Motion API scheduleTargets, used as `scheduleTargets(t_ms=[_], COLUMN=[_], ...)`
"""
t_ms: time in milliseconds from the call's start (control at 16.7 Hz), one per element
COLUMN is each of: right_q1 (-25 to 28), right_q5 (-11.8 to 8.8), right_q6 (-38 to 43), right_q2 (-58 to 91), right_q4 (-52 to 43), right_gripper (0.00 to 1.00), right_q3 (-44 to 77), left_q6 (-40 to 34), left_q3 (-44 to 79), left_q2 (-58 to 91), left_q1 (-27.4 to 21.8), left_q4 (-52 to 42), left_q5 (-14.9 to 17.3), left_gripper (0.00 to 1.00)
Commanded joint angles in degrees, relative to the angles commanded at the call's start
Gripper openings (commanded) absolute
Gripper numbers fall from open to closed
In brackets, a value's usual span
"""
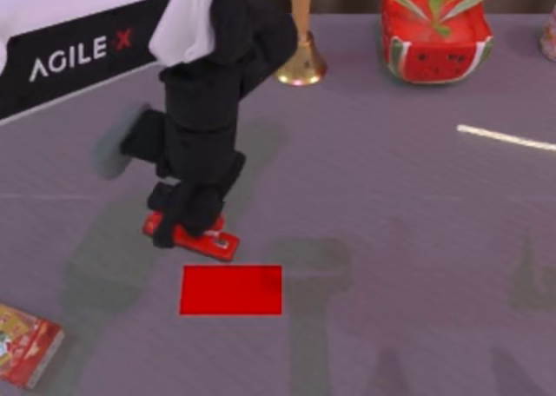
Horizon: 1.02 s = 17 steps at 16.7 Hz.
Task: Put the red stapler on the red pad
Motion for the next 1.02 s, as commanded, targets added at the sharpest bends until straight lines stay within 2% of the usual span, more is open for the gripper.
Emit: scheduleTargets(t_ms=[180,360,840,1020], right_q1=[0.0,0.0,0.0,0.0], right_q5=[0.0,0.0,0.0,0.0], right_q6=[0.0,0.0,0.0,0.0], right_q2=[0.0,0.0,0.0,0.0], right_q4=[0.0,0.0,0.0,0.0], right_gripper=[1.0,1.0,1.0,1.0], right_q3=[0.0,0.0,0.0,0.0], left_q6=[-12.21,-18.93,-20.25,-20.02], left_q3=[-1.64,-2.5,-2.68,-5.7], left_q2=[-2.49,-4.08,-4.21,-3.47], left_q1=[-1.57,-2.49,-2.41,-2.36], left_q4=[3.24,5.43,6.0,9.9], left_q5=[1.43,2.32,2.44,2.44], left_gripper=[0.0,0.0,0.0,0.0])
